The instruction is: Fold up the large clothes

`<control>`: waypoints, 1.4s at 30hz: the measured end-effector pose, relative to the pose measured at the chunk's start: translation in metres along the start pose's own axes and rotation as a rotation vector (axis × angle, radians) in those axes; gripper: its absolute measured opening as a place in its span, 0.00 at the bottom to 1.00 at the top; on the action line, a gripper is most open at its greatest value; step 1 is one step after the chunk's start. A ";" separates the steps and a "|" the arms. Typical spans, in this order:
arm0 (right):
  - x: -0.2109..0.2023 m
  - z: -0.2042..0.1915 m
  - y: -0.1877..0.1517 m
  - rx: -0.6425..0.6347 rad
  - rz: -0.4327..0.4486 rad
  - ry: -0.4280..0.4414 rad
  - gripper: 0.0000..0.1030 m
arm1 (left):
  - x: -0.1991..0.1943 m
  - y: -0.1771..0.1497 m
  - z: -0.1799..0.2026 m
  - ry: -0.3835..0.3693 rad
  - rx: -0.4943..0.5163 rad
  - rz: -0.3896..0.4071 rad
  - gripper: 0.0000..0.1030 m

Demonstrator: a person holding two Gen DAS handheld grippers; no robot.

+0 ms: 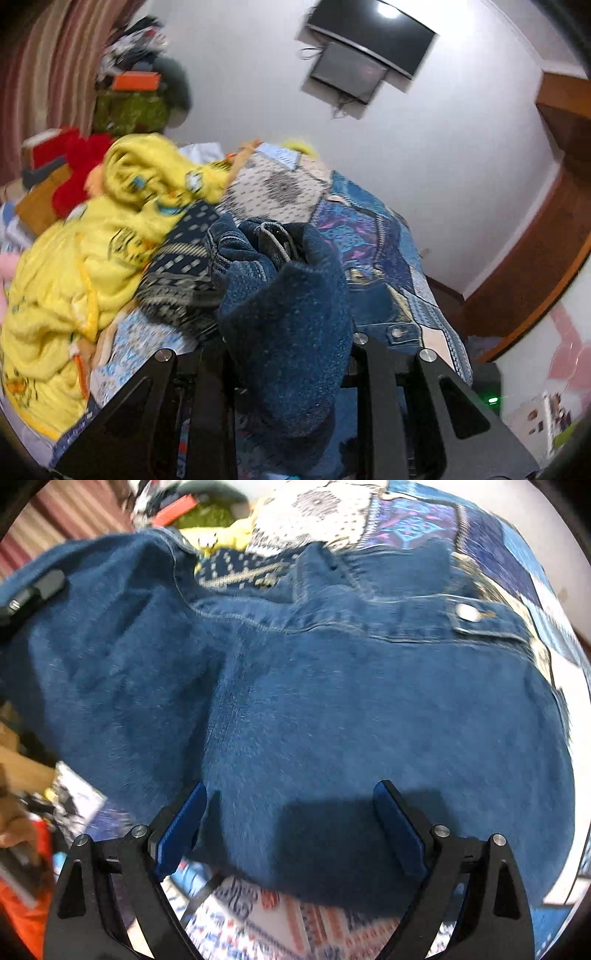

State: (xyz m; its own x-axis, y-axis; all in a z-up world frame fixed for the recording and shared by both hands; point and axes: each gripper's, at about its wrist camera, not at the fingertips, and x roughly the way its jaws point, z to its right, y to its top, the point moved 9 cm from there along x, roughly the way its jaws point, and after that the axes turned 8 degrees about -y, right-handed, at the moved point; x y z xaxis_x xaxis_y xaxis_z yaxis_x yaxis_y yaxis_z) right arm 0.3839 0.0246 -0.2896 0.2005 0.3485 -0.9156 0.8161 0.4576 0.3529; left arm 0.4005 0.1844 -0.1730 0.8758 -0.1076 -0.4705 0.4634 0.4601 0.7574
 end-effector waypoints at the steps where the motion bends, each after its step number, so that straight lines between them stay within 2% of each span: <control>1: -0.012 0.010 -0.002 0.031 0.016 0.021 0.88 | 0.002 0.002 0.010 -0.005 0.028 -0.001 0.21; 5: -0.054 0.055 -0.008 0.119 0.111 -0.022 0.88 | 0.018 0.005 0.084 -0.063 0.187 -0.004 0.21; 8: -0.086 0.102 -0.022 0.163 0.197 -0.160 0.88 | 0.037 -0.007 0.140 -0.130 0.270 -0.034 0.21; 11: -0.108 0.136 -0.041 0.200 0.228 -0.254 0.88 | 0.066 -0.035 0.186 -0.192 0.316 -0.112 0.21; 14: -0.124 0.161 -0.063 0.245 0.246 -0.294 0.88 | 0.103 -0.079 0.214 -0.228 0.336 -0.244 0.21; 17: -0.129 0.178 -0.077 0.293 0.237 -0.303 0.88 | 0.132 -0.131 0.225 -0.209 0.392 -0.375 0.21; 21: -0.130 0.199 -0.092 0.350 0.224 -0.305 0.88 | 0.136 -0.185 0.230 -0.200 0.489 -0.469 0.21; 24: -0.136 0.208 -0.107 0.378 0.216 -0.313 0.88 | 0.131 -0.207 0.229 -0.195 0.547 -0.504 0.21; 27: -0.138 0.214 -0.117 0.403 0.213 -0.321 0.88 | 0.124 -0.213 0.235 -0.203 0.563 -0.515 0.24; 29: -0.145 0.214 -0.125 0.419 0.213 -0.319 0.88 | 0.123 -0.218 0.238 -0.226 0.552 -0.544 0.32; 31: -0.148 0.215 -0.127 0.425 0.215 -0.319 0.88 | 0.117 -0.221 0.243 -0.265 0.541 -0.571 0.46; 35: -0.156 0.213 -0.127 0.411 0.228 -0.324 0.88 | 0.101 -0.228 0.251 -0.301 0.603 -0.594 0.65; 38: -0.162 0.210 -0.123 0.396 0.242 -0.333 0.88 | 0.086 -0.225 0.245 -0.273 0.644 -0.580 0.65; 40: -0.165 0.207 -0.119 0.393 0.251 -0.328 0.88 | 0.077 -0.218 0.237 -0.266 0.631 -0.567 0.65; 42: -0.170 0.201 -0.113 0.386 0.261 -0.312 0.88 | 0.063 -0.201 0.224 -0.268 0.605 -0.518 0.66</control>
State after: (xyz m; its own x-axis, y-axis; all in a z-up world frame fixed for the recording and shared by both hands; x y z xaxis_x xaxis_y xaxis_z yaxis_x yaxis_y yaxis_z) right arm 0.3664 -0.2510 -0.2130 0.5253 0.1244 -0.8418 0.8455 0.0354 0.5328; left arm 0.3926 -0.1126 -0.2537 0.4992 -0.4160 -0.7601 0.7414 -0.2490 0.6232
